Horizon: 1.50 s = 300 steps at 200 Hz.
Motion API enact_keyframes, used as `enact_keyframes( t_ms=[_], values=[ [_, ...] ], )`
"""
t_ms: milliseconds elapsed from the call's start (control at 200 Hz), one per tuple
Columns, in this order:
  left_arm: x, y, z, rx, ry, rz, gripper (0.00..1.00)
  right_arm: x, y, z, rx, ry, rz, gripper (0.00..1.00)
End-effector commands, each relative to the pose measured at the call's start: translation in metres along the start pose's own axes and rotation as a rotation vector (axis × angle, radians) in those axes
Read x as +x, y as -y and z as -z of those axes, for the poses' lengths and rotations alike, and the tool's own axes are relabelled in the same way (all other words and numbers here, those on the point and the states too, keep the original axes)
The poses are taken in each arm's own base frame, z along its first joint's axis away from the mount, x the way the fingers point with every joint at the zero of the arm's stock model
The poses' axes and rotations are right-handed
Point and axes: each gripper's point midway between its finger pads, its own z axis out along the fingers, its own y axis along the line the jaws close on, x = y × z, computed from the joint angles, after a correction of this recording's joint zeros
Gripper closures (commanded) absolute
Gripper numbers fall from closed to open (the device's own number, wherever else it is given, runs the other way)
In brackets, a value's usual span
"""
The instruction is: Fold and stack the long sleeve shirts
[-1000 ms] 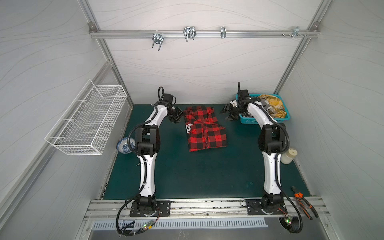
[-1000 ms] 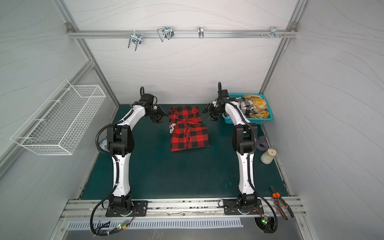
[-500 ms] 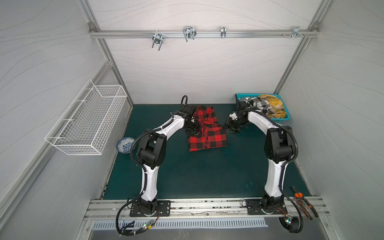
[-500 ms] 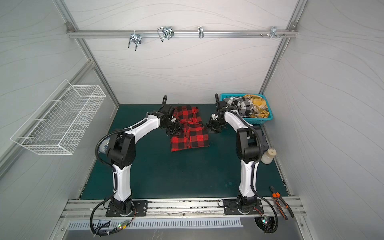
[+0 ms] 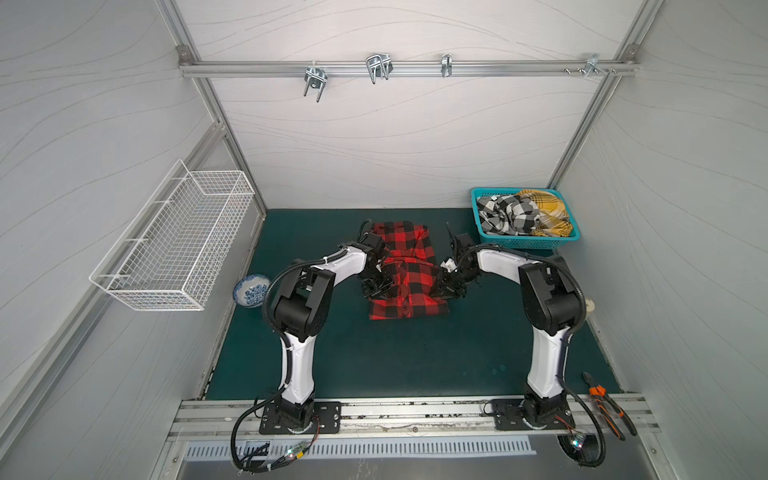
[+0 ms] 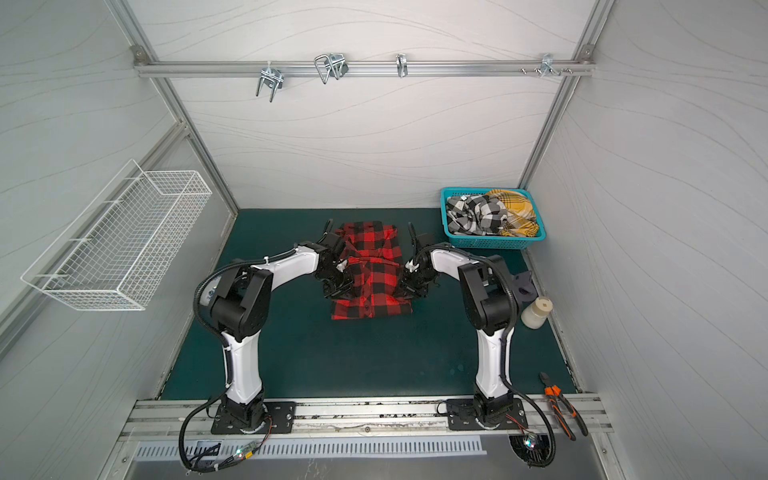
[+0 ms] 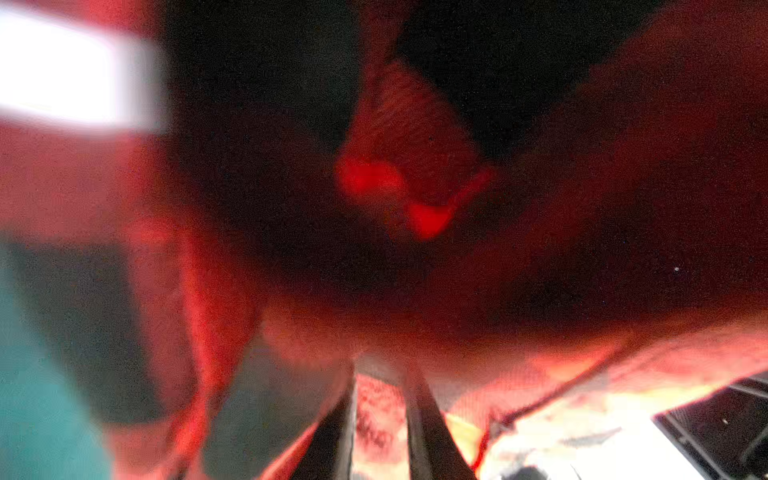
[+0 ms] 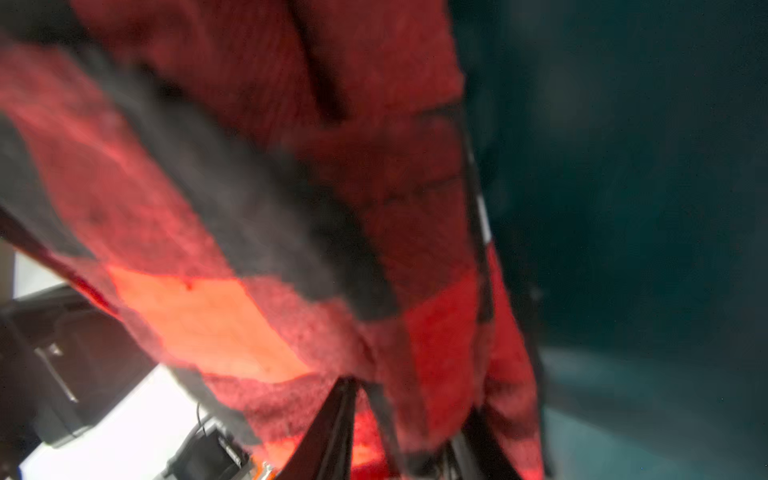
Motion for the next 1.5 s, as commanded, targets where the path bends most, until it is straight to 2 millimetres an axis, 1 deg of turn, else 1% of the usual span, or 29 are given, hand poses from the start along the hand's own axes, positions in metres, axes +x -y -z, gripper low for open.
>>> enact_keyframes(
  t_ms=[0,25,60,90,135,170,250,305,370,465,515,580,670,745,820,900,955,1020,1060,1136,1226,1266,1331,1381,1496],
  values=[
    [0.031,-0.008,0.023,0.024,-0.007,-0.032,0.73,0.030,-0.016,0.013,-0.025,0.018,0.011,0.63],
    [0.036,-0.008,0.027,0.034,-0.005,-0.037,0.71,0.035,-0.015,0.015,-0.020,0.019,0.009,0.60],
    [0.038,-0.008,0.036,0.044,0.011,-0.048,0.66,0.036,-0.015,0.020,-0.024,0.032,0.012,0.54],
    [0.036,-0.007,0.044,0.054,0.025,-0.053,0.63,0.035,-0.016,0.025,-0.026,0.045,0.017,0.50],
    [0.028,-0.005,0.056,0.071,0.055,-0.057,0.60,0.030,-0.017,0.029,-0.033,0.062,0.028,0.45],
    [0.017,-0.007,0.064,0.081,0.081,-0.044,0.57,0.024,-0.018,0.030,-0.041,0.064,0.034,0.42],
    [-0.012,-0.009,0.078,0.122,0.117,0.000,0.54,0.006,-0.016,0.025,-0.060,0.059,0.046,0.41],
    [-0.033,-0.006,0.086,0.151,0.152,-0.009,0.52,-0.010,-0.012,0.021,-0.056,0.068,0.042,0.41],
    [-0.053,-0.008,0.084,0.117,0.185,-0.027,0.49,-0.026,-0.012,0.017,-0.064,0.075,0.064,0.40],
    [-0.068,0.002,0.071,0.121,0.145,-0.054,0.49,-0.047,-0.016,0.015,-0.081,0.090,0.090,0.39],
    [-0.074,0.005,0.065,0.127,0.132,-0.054,0.48,-0.056,-0.020,0.015,-0.101,0.097,0.094,0.41],
    [-0.080,0.010,0.062,0.137,0.137,-0.060,0.47,-0.065,-0.025,0.017,-0.111,0.111,0.103,0.42],
    [-0.081,0.018,0.057,0.152,0.134,-0.078,0.46,-0.073,-0.030,0.018,-0.121,0.115,0.112,0.44],
    [-0.082,0.020,0.050,0.143,0.122,-0.087,0.49,-0.074,-0.031,0.015,-0.122,0.101,0.113,0.49],
    [-0.082,0.020,0.044,0.137,0.107,-0.086,0.56,-0.072,-0.029,0.011,-0.117,0.089,0.109,0.53],
    [-0.082,0.017,0.042,0.125,0.101,-0.083,0.64,-0.067,-0.028,0.010,-0.116,0.079,0.107,0.54],
    [-0.082,0.017,0.043,0.122,0.103,-0.086,0.67,-0.062,-0.023,0.010,-0.098,0.076,0.107,0.52],
    [-0.080,0.017,0.043,0.122,0.090,-0.091,0.67,-0.058,-0.016,0.011,-0.075,0.079,0.104,0.44],
    [-0.079,0.016,0.042,0.116,0.082,-0.093,0.65,-0.056,-0.011,0.012,-0.067,0.081,0.097,0.42],
    [-0.075,0.013,0.041,0.093,0.073,-0.107,0.57,-0.052,-0.003,0.014,-0.064,0.082,0.080,0.39],
    [-0.073,0.011,0.040,0.084,0.064,-0.124,0.55,-0.045,-0.003,0.015,-0.078,0.078,0.082,0.39],
    [-0.074,0.010,0.039,0.079,0.067,-0.125,0.57,-0.042,-0.005,0.014,-0.089,0.071,0.088,0.41],
    [-0.076,0.011,0.036,0.084,0.066,-0.121,0.64,-0.038,-0.009,0.014,-0.083,0.066,0.100,0.45],
    [-0.078,0.013,0.032,0.095,0.058,-0.117,0.67,-0.035,-0.011,0.013,-0.068,0.059,0.112,0.46],
    [-0.076,0.021,0.028,0.100,0.039,-0.128,0.68,-0.033,-0.012,0.016,-0.020,0.061,0.124,0.45]
  ],
)
